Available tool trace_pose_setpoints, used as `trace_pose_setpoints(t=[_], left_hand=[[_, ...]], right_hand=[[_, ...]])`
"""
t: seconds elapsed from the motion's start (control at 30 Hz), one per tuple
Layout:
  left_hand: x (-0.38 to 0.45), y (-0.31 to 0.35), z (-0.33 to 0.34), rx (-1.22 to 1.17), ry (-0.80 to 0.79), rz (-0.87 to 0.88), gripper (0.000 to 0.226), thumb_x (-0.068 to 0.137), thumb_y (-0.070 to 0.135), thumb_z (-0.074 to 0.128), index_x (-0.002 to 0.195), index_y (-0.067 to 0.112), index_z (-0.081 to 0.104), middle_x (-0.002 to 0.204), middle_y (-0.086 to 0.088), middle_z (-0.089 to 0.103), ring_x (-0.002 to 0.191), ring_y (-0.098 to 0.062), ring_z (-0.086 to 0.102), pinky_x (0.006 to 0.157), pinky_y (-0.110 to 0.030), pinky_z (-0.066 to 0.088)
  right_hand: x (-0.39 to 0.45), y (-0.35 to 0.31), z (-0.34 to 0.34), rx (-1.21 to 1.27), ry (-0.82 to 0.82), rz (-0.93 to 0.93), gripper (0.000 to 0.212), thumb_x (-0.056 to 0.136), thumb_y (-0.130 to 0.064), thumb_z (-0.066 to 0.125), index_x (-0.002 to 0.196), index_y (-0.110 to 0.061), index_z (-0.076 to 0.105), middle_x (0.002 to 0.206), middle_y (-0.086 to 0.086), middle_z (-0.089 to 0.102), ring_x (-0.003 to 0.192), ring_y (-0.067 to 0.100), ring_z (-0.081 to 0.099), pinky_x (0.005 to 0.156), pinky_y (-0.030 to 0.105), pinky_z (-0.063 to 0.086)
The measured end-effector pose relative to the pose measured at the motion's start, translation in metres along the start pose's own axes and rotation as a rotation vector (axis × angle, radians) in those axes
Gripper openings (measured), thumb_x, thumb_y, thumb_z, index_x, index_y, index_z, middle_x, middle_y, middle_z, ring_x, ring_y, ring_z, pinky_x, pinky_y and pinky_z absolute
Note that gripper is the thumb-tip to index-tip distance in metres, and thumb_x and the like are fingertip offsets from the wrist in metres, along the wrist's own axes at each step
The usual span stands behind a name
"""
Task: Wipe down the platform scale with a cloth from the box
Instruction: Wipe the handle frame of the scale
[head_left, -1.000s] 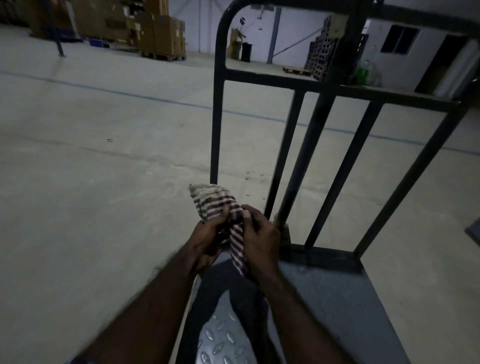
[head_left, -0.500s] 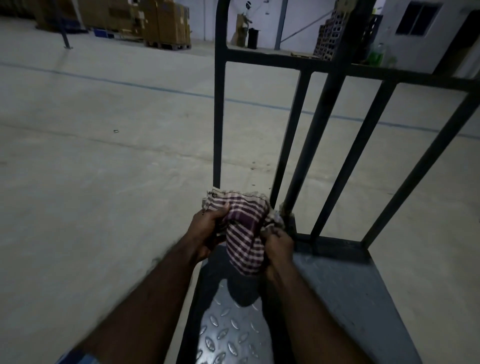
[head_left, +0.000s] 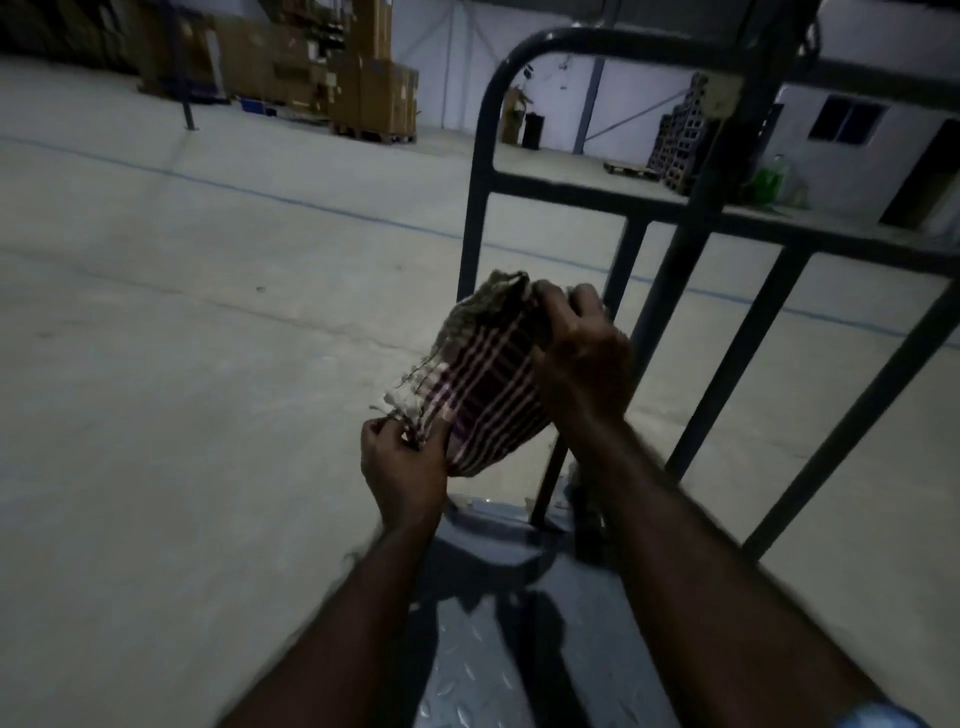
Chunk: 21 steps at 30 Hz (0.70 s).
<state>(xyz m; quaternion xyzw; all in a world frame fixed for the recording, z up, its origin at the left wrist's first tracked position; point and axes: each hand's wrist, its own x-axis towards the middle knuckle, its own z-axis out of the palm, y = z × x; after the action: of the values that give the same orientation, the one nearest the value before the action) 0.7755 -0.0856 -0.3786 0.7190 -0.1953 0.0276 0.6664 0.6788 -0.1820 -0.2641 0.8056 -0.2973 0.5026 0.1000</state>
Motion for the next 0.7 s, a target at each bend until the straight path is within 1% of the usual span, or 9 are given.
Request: trace_pose_setpoints(t=[0.07, 0.13, 0.27, 0.33, 0.4, 0.47, 0.57, 0.63, 0.7], left_hand=[[0.003, 0.019, 0.002, -0.054, 0.05, 0.101, 0.036, 0.078, 0.013, 0.077, 0.106, 0.0, 0.059, 0.106, -0.015, 0.056, 0.095, -0.03, 0.057, 0.078, -0.029, 0.044], [0.013, 0.034, 0.004, -0.124, 0.076, 0.142, 0.066, 0.077, 0.0, 0.072, 0.135, 0.013, 0.041, 0.126, -0.012, 0.05, 0.114, -0.027, 0.052, 0.087, -0.031, 0.046], [0.039, 0.041, 0.01, -0.023, 0.027, 0.418, 0.104, 0.068, -0.013, 0.071, 0.148, 0.031, 0.022, 0.148, -0.01, 0.025, 0.13, -0.03, 0.04, 0.089, -0.042, 0.054], [0.046, 0.04, 0.018, 0.142, 0.023, 0.531, 0.104, 0.069, -0.009, 0.071, 0.149, 0.032, 0.02, 0.152, -0.014, 0.024, 0.136, -0.036, 0.032, 0.097, -0.049, 0.049], [0.047, 0.04, 0.028, 0.288, -0.01, 0.557, 0.094, 0.075, -0.007, 0.067, 0.147, 0.033, 0.022, 0.155, -0.02, 0.024, 0.141, -0.04, 0.023, 0.112, -0.05, 0.032], [0.048, 0.036, 0.04, 0.332, -0.113, 0.543, 0.084, 0.083, -0.004, 0.06, 0.149, 0.031, 0.022, 0.157, -0.021, 0.021, 0.144, -0.043, 0.017, 0.114, -0.051, 0.024], [0.059, 0.023, 0.056, 0.329, -0.269, 0.667, 0.07, 0.089, 0.009, 0.056, 0.151, 0.013, 0.025, 0.153, -0.019, 0.033, 0.142, -0.039, 0.029, 0.114, -0.053, 0.029], [0.066, 0.02, 0.061, 0.262, -0.338, 0.6, 0.063, 0.095, 0.022, 0.051, 0.152, 0.016, 0.023, 0.156, -0.012, 0.031, 0.142, -0.032, 0.031, 0.114, -0.041, 0.032], [0.069, 0.023, 0.064, 0.221, -0.37, 0.568, 0.064, 0.093, 0.018, 0.054, 0.151, 0.017, 0.026, 0.156, -0.012, 0.029, 0.139, -0.035, 0.036, 0.104, -0.041, 0.044]], right_hand=[[0.027, -0.012, 0.003, 0.043, 0.033, -0.067, 0.038, 0.083, -0.006, 0.071, 0.12, -0.011, 0.063, 0.101, 0.011, 0.067, 0.08, 0.026, 0.065, 0.063, 0.037, 0.058], [0.052, -0.023, 0.007, 0.071, 0.083, -0.097, 0.036, 0.083, -0.005, 0.071, 0.118, -0.008, 0.064, 0.102, 0.012, 0.07, 0.082, 0.027, 0.068, 0.066, 0.04, 0.059], [0.093, -0.042, 0.015, 0.074, 0.164, -0.129, 0.032, 0.083, -0.008, 0.072, 0.115, -0.005, 0.067, 0.099, 0.013, 0.073, 0.086, 0.026, 0.069, 0.074, 0.039, 0.057], [0.106, -0.049, 0.019, 0.086, 0.184, -0.163, 0.03, 0.083, -0.007, 0.073, 0.112, -0.003, 0.067, 0.095, 0.013, 0.073, 0.081, 0.024, 0.069, 0.07, 0.035, 0.057], [0.113, -0.053, 0.024, 0.089, 0.175, -0.184, 0.03, 0.084, -0.005, 0.073, 0.113, -0.002, 0.067, 0.093, 0.014, 0.073, 0.079, 0.025, 0.069, 0.067, 0.033, 0.056], [0.114, -0.05, 0.031, 0.072, 0.15, -0.171, 0.035, 0.085, -0.002, 0.07, 0.12, -0.002, 0.063, 0.091, 0.015, 0.072, 0.078, 0.027, 0.069, 0.064, 0.038, 0.059], [0.109, -0.042, 0.04, 0.021, 0.129, -0.225, 0.053, 0.084, 0.002, 0.067, 0.135, -0.001, 0.052, 0.096, 0.017, 0.069, 0.081, 0.029, 0.068, 0.068, 0.044, 0.059], [0.104, -0.034, 0.044, -0.022, 0.078, -0.301, 0.069, 0.081, 0.002, 0.067, 0.144, -0.008, 0.041, 0.111, 0.02, 0.063, 0.095, 0.033, 0.064, 0.077, 0.047, 0.057], [0.099, -0.028, 0.046, -0.097, -0.044, -0.371, 0.079, 0.081, -0.002, 0.067, 0.15, -0.021, 0.032, 0.132, 0.024, 0.05, 0.113, 0.039, 0.053, 0.084, 0.05, 0.054]])
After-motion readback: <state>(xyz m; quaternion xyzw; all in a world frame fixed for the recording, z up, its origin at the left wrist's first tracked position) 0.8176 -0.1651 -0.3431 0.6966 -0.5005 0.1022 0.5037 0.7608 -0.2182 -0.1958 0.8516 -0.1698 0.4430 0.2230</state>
